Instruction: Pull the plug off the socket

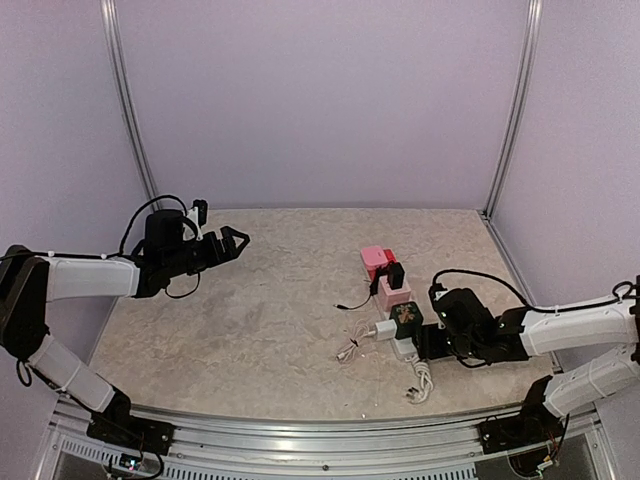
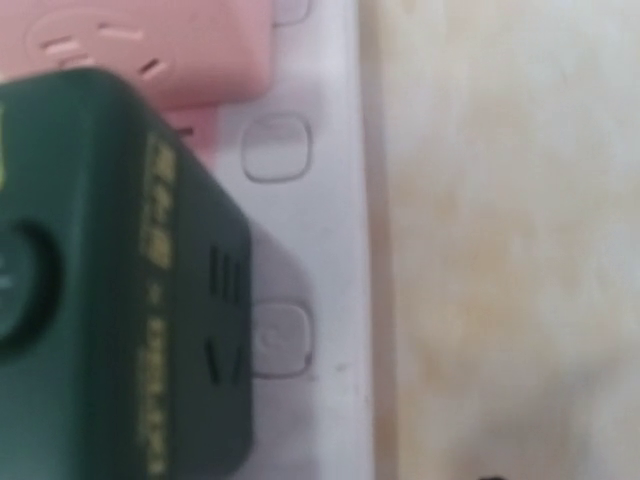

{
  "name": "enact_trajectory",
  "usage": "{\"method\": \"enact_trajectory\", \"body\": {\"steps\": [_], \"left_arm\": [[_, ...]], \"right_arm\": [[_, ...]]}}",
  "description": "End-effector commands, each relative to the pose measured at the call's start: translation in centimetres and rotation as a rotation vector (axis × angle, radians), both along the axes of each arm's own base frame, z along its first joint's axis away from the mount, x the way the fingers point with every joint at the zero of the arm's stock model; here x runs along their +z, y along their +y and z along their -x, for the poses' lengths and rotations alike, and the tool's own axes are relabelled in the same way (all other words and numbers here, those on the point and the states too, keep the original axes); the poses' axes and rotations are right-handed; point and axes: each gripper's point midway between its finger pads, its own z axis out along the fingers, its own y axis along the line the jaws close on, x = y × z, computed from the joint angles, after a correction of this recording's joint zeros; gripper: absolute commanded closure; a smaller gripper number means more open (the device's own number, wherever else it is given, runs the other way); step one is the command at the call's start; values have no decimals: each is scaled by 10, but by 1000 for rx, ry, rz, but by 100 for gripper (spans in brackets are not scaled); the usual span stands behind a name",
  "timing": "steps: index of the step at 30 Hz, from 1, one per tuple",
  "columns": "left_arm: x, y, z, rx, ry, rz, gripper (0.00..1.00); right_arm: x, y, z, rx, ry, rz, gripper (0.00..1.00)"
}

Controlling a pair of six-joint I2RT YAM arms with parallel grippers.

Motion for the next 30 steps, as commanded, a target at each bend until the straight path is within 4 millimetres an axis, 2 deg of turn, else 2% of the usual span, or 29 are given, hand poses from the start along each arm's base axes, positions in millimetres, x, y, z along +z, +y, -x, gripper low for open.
{"method": "enact_trajectory", "body": {"steps": [1,12,15,20,24,30], "left_arm": [[13,3,-3,-1,-27,7,1],[14,17,-2,10,-25,-2,1],[15,17,-2,5,-25,1,1],[17,15,-2,-3,-29,12,1],[19,12,-2,-13,-35,30,1],[23,11,-2,-20,-40,41,1]], "right_arm": [[-4,-1,-32,29,-18,72,34],[7,10,-109,140,-84,64,35],[18,20,-108,207,-100,44,22],[41,17,-91,250,-138,14,4],[41,16,-83,290,-154,27,1],[21,20,-90,315,-134,61,1]]}}
